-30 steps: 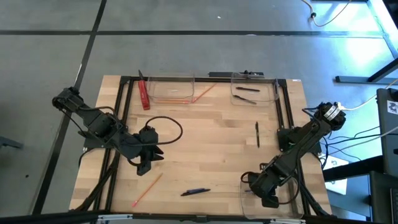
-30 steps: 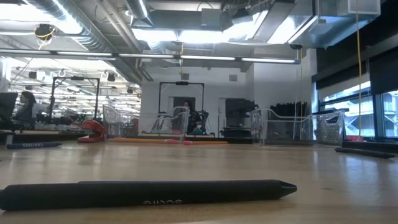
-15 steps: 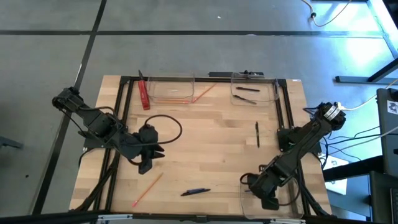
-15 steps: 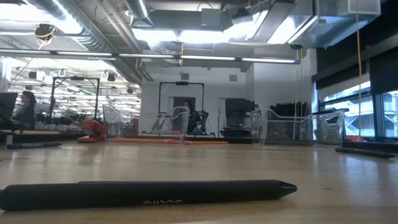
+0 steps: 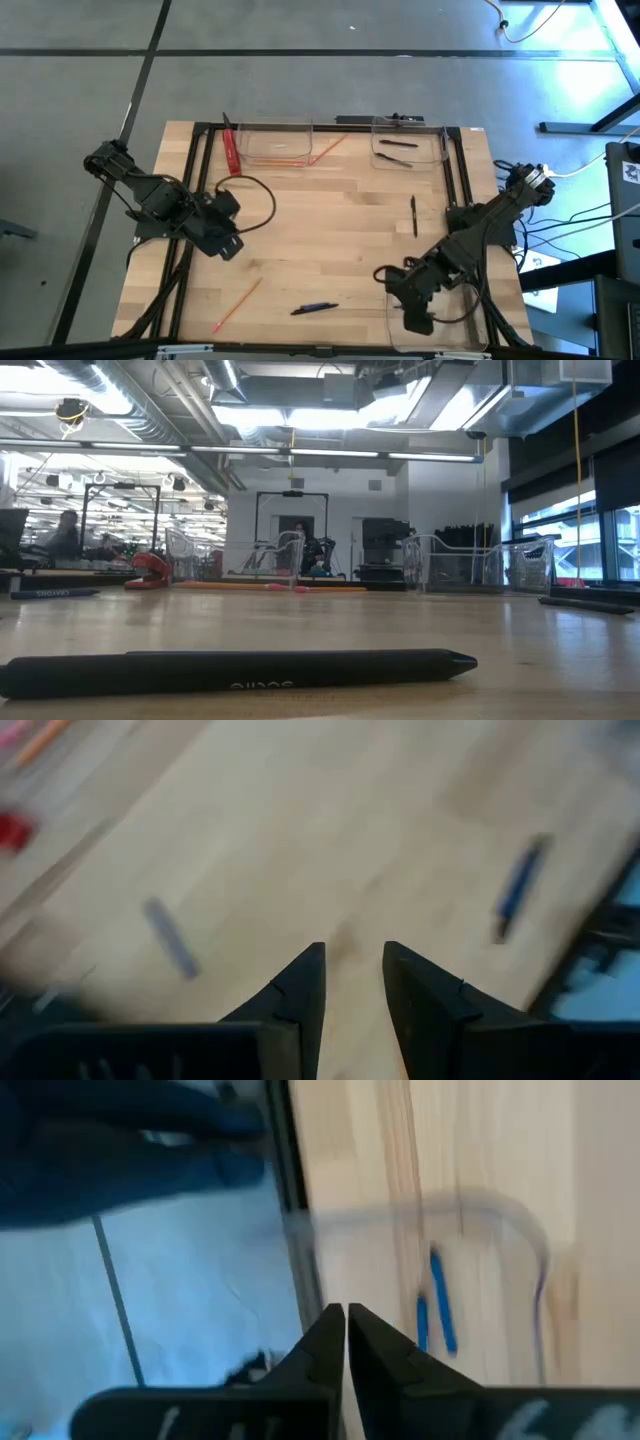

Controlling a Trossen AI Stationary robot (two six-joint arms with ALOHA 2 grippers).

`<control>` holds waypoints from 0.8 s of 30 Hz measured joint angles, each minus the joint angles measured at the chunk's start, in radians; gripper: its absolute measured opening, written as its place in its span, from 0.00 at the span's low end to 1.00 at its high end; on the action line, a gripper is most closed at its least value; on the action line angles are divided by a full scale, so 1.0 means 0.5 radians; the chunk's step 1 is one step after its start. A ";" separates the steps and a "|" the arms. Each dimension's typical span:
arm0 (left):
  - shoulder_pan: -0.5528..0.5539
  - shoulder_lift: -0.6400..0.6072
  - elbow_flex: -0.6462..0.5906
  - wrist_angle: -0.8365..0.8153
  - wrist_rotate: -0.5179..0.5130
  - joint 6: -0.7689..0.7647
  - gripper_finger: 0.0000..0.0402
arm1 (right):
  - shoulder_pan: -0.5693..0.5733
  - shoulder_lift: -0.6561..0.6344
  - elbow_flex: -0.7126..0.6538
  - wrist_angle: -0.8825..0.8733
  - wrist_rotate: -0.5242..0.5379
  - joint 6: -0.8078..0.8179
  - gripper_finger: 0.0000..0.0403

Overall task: Sort crayons/erasers/pens/pencils in bins
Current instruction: Put the blue crayon into the bottom transparent bin

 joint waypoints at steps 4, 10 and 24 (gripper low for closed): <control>0.000 -0.058 0.000 -0.204 -0.011 -0.195 0.24 | -0.110 0.000 0.246 -0.061 0.186 -0.164 0.02; 0.002 -0.175 -0.005 -0.262 -0.090 -0.296 0.24 | -0.246 0.000 0.617 -0.062 0.574 -0.585 0.02; 0.002 -0.459 -0.631 -0.152 0.000 -0.816 0.24 | -0.428 -0.002 0.964 0.186 0.897 -1.398 0.05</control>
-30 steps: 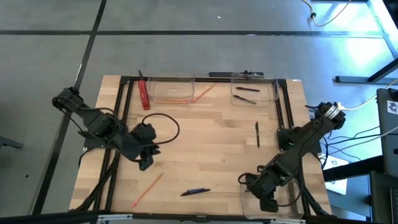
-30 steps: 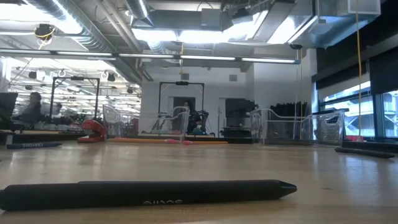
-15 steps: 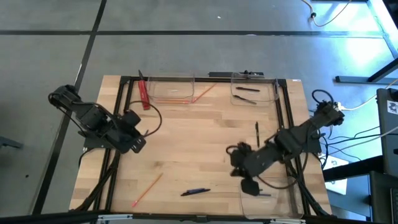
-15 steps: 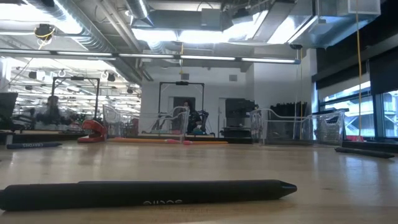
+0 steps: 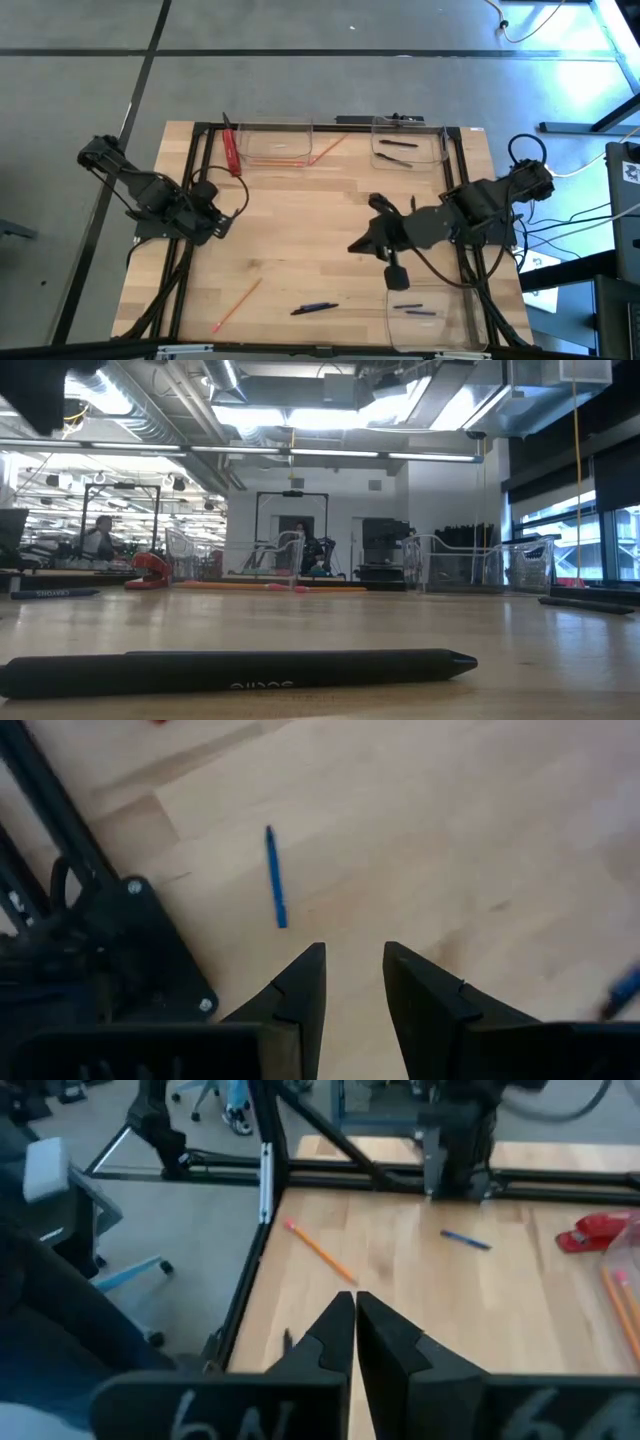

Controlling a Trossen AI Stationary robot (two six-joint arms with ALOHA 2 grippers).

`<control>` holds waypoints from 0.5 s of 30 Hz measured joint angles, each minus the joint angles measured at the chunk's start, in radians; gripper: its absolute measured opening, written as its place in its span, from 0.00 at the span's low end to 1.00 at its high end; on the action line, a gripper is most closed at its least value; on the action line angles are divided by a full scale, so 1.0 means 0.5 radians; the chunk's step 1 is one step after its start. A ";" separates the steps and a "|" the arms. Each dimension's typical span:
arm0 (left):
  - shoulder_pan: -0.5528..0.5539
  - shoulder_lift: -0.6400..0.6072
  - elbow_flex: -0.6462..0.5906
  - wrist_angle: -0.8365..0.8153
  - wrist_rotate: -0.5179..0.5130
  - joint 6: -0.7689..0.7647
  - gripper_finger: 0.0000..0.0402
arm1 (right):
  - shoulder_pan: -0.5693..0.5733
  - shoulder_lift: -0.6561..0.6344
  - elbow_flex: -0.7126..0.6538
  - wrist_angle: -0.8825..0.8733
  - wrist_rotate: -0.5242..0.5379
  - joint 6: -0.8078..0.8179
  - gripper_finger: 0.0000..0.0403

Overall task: Sort crayons/erasers/pens/pencils in bins
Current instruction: Put the blue crayon into the bottom transparent bin

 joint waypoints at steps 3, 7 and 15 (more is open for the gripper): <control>0.000 -0.012 -0.138 0.076 0.051 -0.083 0.24 | -0.034 0.002 -0.001 0.034 0.002 -0.085 0.05; 0.015 -0.009 -0.335 0.289 0.108 -0.145 0.24 | -0.082 0.002 -0.001 0.041 0.002 -0.082 0.05; 0.138 -0.006 -0.707 0.681 0.048 -0.086 0.24 | -0.139 0.002 -0.001 0.042 0.001 -0.090 0.05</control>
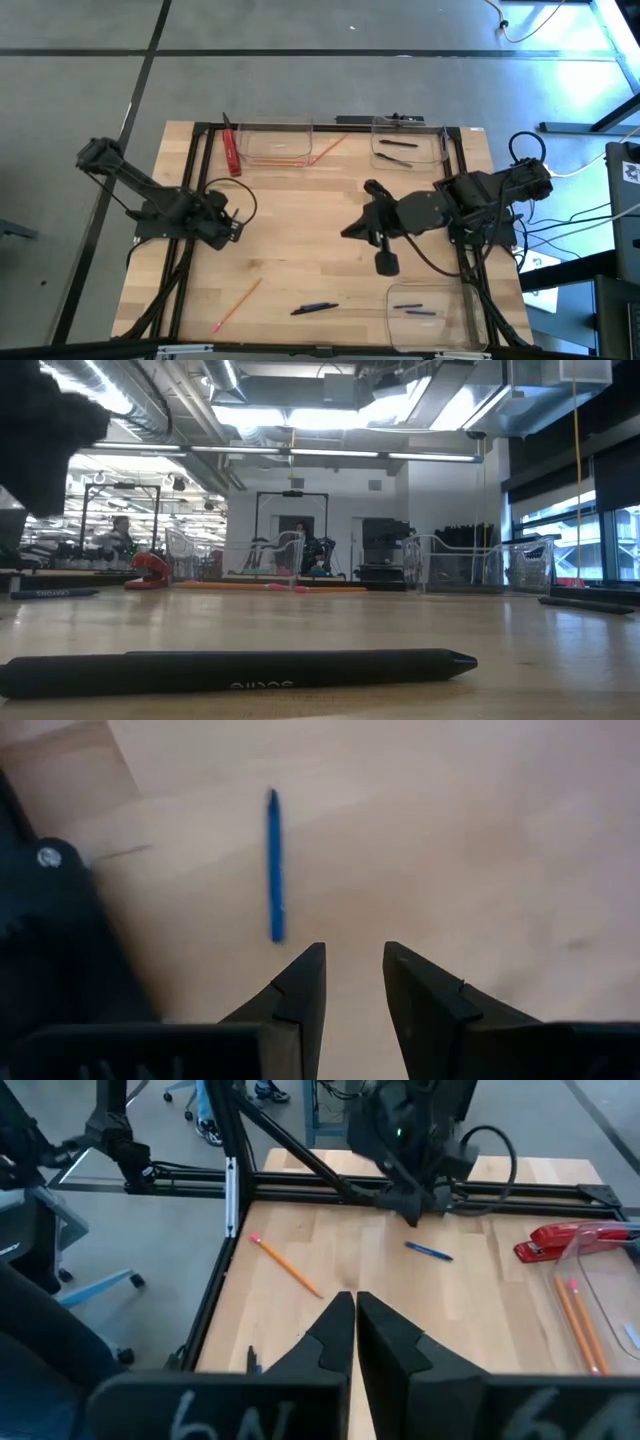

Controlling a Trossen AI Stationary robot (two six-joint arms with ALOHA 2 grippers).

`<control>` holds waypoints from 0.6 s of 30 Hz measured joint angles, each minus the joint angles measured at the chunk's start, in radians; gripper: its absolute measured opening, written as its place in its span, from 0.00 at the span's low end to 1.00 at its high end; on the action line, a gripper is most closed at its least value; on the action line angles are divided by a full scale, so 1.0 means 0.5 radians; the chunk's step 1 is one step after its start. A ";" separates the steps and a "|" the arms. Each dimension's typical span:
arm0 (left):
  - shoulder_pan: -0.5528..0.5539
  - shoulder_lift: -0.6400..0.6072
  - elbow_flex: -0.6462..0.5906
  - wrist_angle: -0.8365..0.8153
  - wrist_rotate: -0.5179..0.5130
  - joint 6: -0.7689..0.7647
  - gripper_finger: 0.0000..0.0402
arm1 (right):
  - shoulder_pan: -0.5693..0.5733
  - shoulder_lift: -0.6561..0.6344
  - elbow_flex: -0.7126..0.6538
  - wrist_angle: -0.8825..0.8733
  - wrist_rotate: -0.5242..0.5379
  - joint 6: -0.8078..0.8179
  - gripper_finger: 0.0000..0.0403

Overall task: Sort crayons/erasers/pens/pencils in bins
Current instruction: Put the blue crayon into the bottom transparent bin

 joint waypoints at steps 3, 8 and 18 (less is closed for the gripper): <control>0.055 0.000 -0.119 0.069 -0.016 -0.002 0.24 | -0.010 0.000 -0.001 -0.001 -0.001 -0.001 0.05; 0.124 0.000 -0.297 0.302 -0.015 0.079 0.24 | -0.017 0.000 -0.001 -0.001 -0.001 -0.045 0.05; 0.265 0.002 -0.440 0.451 -0.146 0.130 0.24 | -0.061 0.000 -0.002 -0.002 -0.002 -0.046 0.05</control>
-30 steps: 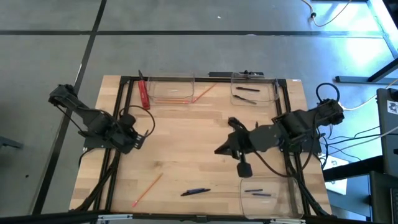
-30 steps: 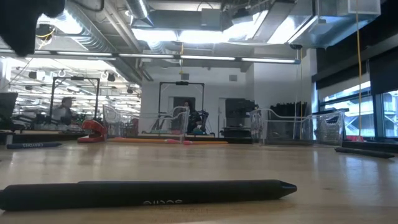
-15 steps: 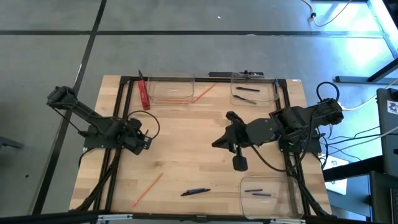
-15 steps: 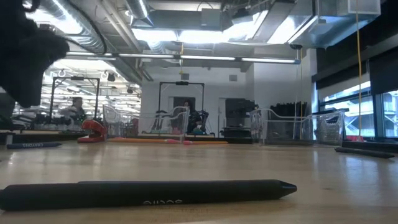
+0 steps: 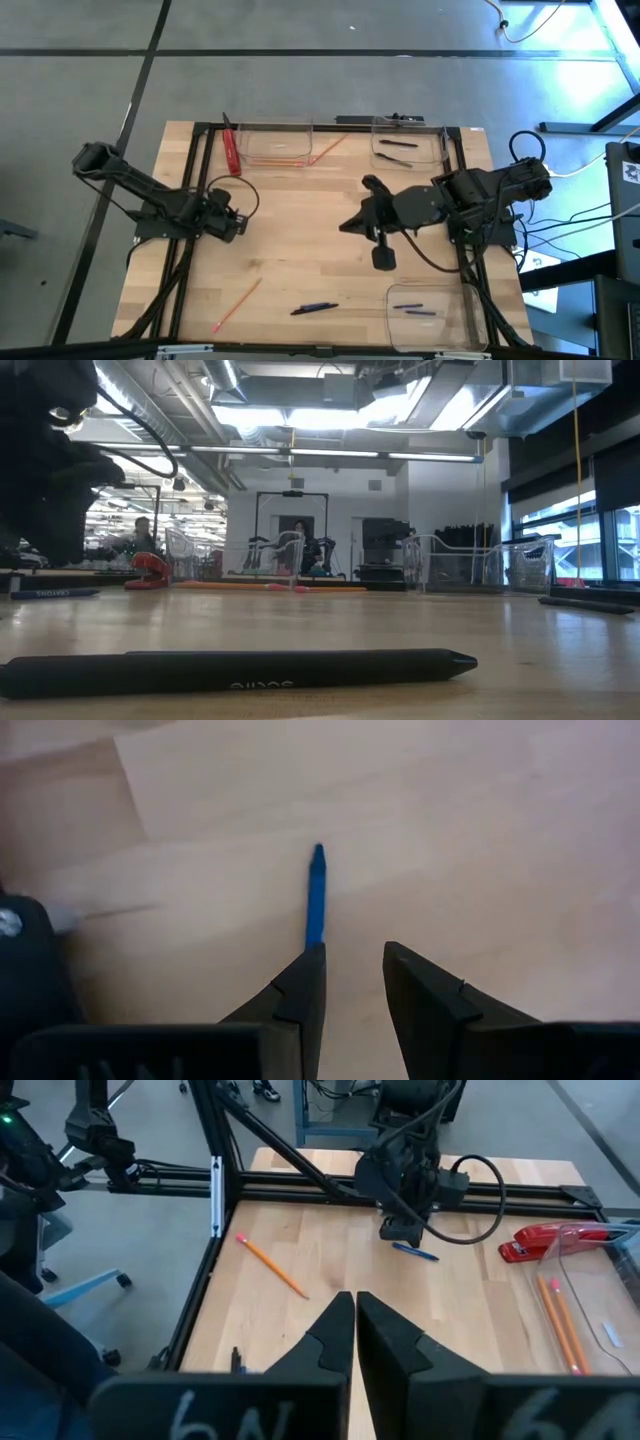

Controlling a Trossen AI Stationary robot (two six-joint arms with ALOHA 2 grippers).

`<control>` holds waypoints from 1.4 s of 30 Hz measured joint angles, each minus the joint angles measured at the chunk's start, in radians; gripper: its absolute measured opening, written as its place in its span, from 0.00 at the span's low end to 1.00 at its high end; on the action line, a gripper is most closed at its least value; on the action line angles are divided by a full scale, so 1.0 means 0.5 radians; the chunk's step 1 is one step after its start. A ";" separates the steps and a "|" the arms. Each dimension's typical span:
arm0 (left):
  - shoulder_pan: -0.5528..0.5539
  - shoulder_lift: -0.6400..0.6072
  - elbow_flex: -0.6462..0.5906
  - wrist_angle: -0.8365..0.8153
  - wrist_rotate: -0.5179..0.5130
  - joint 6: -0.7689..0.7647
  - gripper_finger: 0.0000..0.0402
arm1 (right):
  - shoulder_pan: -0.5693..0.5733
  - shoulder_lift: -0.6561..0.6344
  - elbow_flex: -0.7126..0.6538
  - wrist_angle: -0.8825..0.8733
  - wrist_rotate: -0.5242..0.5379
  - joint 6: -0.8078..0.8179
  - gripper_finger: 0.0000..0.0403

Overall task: Sort crayons/erasers/pens/pencils in bins
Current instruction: Put the blue crayon into the bottom transparent bin

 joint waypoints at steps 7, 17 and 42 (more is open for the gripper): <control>0.152 0.056 -0.012 0.048 -0.007 0.175 0.24 | -0.030 0.000 0.000 -0.001 0.000 -0.058 0.05; 0.280 0.269 -0.013 0.126 0.025 0.340 0.24 | -0.040 0.000 0.000 -0.003 0.000 -0.053 0.05; 0.330 0.531 -0.010 0.265 0.140 0.496 0.20 | -0.040 -0.001 -0.001 -0.018 -0.001 -0.053 0.05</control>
